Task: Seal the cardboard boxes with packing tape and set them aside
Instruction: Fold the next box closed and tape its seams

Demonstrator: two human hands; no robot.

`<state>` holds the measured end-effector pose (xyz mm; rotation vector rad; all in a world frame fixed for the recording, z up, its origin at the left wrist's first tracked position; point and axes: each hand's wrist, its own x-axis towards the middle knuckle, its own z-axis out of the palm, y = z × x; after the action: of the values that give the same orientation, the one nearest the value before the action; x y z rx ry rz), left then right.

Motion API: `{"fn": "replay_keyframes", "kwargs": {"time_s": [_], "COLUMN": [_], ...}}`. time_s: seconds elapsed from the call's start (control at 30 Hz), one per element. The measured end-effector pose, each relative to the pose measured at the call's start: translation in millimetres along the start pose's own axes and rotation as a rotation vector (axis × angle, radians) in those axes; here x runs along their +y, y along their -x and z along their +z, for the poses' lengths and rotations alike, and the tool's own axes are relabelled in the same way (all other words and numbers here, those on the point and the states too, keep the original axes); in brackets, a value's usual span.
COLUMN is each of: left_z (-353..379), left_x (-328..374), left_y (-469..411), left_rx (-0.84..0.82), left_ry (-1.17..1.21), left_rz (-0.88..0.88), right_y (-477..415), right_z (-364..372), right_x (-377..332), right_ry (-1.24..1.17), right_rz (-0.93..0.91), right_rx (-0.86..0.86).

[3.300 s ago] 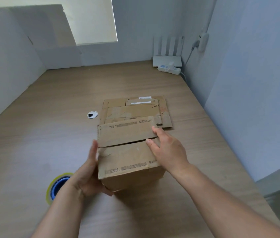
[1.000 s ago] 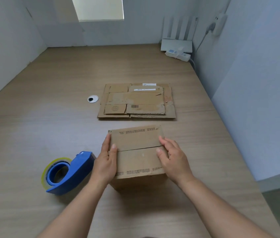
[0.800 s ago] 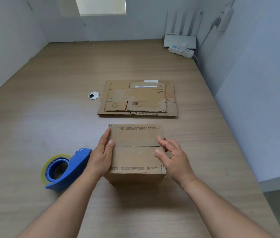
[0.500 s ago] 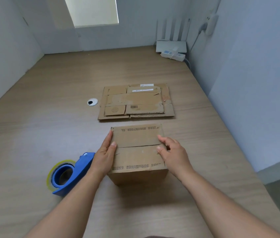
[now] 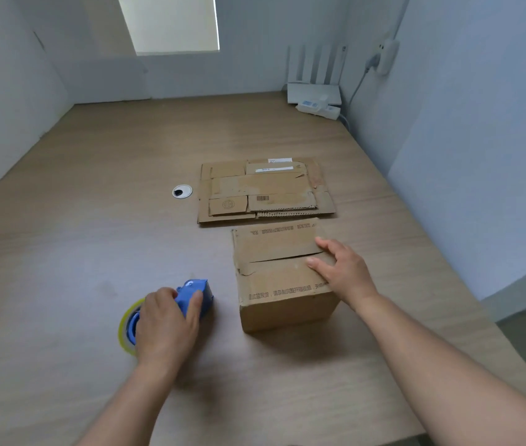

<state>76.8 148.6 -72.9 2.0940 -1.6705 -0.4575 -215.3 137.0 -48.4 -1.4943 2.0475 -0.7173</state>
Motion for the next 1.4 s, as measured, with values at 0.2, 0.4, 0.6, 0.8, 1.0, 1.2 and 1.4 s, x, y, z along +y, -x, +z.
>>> {"fn": "replay_keyframes", "kwargs": {"time_s": [0.2,0.4,0.6,0.8,1.0,1.2,1.4], "left_z": [8.0,-10.0,-73.1,-54.5,-39.7,-30.9,-35.3], "left_x": [-8.0,-18.2,62.3,136.4,135.1,126.3,123.4], "left_y": [1.4,-23.8,-31.7,-18.8,-20.7,-14.6,-15.1], "left_rx": [-0.237,-0.392,-0.284,-0.491,-0.511,-0.461,-0.495], "left_ry": [-0.299,-0.197,0.219,-0.104,-0.249,-0.342,-0.251], "left_rz": [-0.203,-0.237,-0.083,0.219,0.304,0.349,0.334], "right_y": [1.9,1.3,-0.9,-2.0,-2.5,8.4,1.5], "right_z": [2.3,0.3,0.1,1.5,-1.5,-10.2,-7.9], "right_x": [3.0,4.9,7.6,10.5,6.6,-21.8,-26.1], "right_ry": [-0.021,-0.029,-0.02,0.005,0.139,-0.69,-0.763], "right_rz": [-0.012,-0.036,-0.049,-0.037,-0.105,-0.075,0.071], "right_rx": [0.0,-0.027,-0.036,-0.047,0.05,0.066,-0.283]}}
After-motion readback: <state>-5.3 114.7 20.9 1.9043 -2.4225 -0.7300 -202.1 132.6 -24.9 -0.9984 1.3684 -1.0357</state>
